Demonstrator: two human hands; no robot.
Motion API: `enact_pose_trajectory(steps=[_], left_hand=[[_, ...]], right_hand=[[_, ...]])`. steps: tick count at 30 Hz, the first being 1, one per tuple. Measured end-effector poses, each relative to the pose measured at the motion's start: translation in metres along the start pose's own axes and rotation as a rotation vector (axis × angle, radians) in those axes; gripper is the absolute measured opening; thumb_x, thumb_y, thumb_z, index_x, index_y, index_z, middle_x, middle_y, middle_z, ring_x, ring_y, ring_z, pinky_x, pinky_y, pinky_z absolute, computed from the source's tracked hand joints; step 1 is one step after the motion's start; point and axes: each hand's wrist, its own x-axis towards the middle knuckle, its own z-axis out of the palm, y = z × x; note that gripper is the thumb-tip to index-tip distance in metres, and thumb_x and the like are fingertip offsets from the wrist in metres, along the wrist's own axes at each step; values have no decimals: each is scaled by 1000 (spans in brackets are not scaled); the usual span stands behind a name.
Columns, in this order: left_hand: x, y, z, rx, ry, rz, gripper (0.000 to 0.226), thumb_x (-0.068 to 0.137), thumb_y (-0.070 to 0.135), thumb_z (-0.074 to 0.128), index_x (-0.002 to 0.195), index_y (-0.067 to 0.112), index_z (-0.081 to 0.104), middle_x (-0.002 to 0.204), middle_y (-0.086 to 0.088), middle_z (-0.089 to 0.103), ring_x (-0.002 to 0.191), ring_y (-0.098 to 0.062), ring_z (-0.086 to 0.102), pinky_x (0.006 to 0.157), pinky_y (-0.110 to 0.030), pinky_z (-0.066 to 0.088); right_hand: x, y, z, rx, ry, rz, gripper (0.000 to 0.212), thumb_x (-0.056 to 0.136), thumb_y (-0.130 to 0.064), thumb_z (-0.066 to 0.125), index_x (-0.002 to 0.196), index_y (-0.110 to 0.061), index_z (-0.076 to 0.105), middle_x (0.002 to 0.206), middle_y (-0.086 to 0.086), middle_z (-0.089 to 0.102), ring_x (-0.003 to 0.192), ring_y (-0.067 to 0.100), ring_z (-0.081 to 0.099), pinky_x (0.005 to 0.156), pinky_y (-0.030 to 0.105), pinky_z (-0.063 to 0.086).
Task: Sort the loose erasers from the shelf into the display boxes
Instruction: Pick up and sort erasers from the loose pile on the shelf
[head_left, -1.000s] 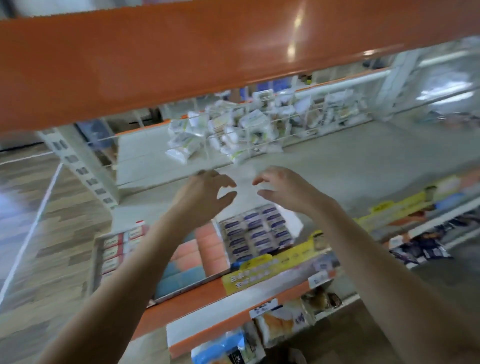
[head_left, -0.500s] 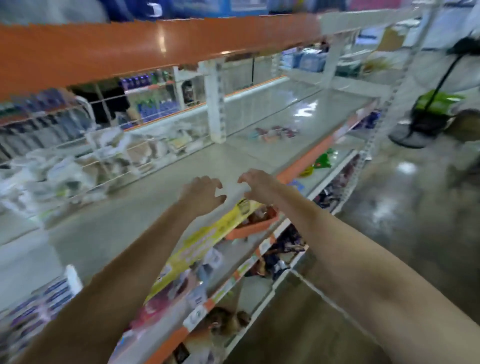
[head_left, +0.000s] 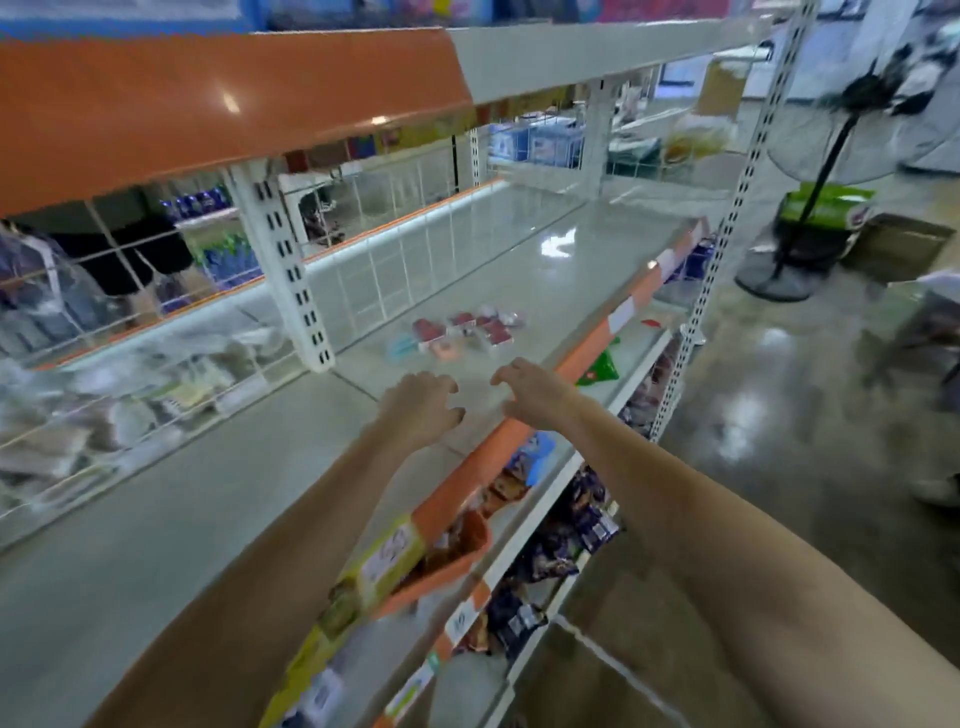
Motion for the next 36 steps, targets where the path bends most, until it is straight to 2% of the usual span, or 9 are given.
enact_pose_trajectory(steps=[4,8,12,18,20,24,29,32,36], left_hand=[[62,-8,6,5,69,-54,46,87,31,57,131,26,46,132,-5,51,118,-25,50,94,-39,45],[94,-15,11,42,109,-120,48,88,6,46,132,23,45,134,-1,45,120,-25,46,86,-37,44],[115,-29,22,26,123,-45,46,82,-3,43,119,20,56,122,-1,53,109,-26,54,83,-41,49],[118,-19,15,-12,165,-53,26,89,13,56,113,20,63,120,0,55,112,-21,54,87,-35,47],[116,-17,16,-46,172,-117,25,87,20,62,112,21,64,119,-2,56,110,-22,53,86,-37,47],[111,-10,19,-25,135,-230,27,90,33,57,113,21,61,116,-1,59,111,-22,50,87,-40,47],[96,6,30,-66,191,-316,29,91,31,56,116,17,60,116,-2,61,111,-20,52,87,-39,47],[83,10,32,-27,231,-317,31,93,32,52,119,17,59,117,0,61,110,-19,53,84,-35,49],[57,8,31,-49,269,-367,28,94,24,51,118,15,61,115,-3,63,107,-22,56,86,-34,46]], right_hand=[[53,33,-7,-54,1,-28,47,90,-8,50,136,-12,42,140,13,37,127,30,41,103,34,32],[92,52,-9,-46,20,-49,44,92,-12,43,137,-11,40,147,11,29,129,31,38,103,42,36],[120,70,-11,2,21,-196,46,88,-17,53,133,-15,45,137,10,39,121,33,45,95,43,42],[140,90,-14,-15,-2,-420,42,90,-15,53,132,-14,48,140,10,37,124,30,41,100,40,39],[143,97,-12,-24,0,-499,39,91,-12,51,131,-11,50,138,10,39,123,29,42,99,37,37],[147,103,-9,-53,24,-603,34,92,-16,49,125,-8,50,129,11,43,116,28,47,92,37,43],[159,101,-12,-102,38,-719,27,94,-21,44,111,-5,57,113,14,58,104,30,56,84,39,46],[169,99,-10,17,60,-739,27,94,-28,49,92,-4,63,96,14,65,88,31,62,74,38,49],[164,83,-6,239,-17,-694,31,91,-39,57,95,-10,68,85,6,68,72,17,60,62,28,42]])
